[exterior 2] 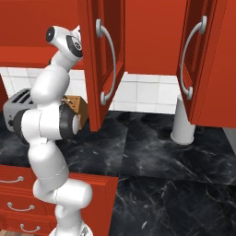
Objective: Move the bowls from the cabinet to the plates on the dining table.
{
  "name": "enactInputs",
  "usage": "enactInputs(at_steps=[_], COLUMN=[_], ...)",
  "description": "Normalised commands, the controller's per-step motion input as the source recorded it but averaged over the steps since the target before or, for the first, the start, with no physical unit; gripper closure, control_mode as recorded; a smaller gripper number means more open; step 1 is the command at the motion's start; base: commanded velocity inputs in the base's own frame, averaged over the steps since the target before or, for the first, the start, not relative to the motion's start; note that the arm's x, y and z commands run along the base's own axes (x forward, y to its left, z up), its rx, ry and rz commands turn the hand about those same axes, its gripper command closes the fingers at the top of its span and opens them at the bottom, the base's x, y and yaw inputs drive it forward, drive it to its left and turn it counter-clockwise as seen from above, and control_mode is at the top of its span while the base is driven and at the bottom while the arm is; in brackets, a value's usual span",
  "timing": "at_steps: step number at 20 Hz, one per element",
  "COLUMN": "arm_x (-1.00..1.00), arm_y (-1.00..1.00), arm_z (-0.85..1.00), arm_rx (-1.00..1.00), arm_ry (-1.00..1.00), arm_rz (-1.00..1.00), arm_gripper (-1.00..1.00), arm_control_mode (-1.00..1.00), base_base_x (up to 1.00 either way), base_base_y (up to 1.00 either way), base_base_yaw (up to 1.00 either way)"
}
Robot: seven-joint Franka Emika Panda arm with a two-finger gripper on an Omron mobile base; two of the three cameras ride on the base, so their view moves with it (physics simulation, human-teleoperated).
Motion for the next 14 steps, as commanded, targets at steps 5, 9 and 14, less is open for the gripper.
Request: enactInputs(at_steps=[5, 9, 14], arm_x=[-0.02, 0.00, 0.00], arm_y=[0.27, 0.34, 0.32], arm_z=[-1.00, -1.00, -1.00], arm_rx=[0.00, 0.00, 0.00], arm_ry=[0.03, 0.02, 0.04], arm_rz=[0.06, 0.06, 0.06], arm_gripper=[-1.00, -1.00, -1.00], arm_control_mode=[-1.00, -1.00, -1.00], base_base_x=[0.00, 0.00, 0.00], base_base_y=[0.00, 0.00, 0.00], base_base_yaw=[0.00, 0.00, 0.00])
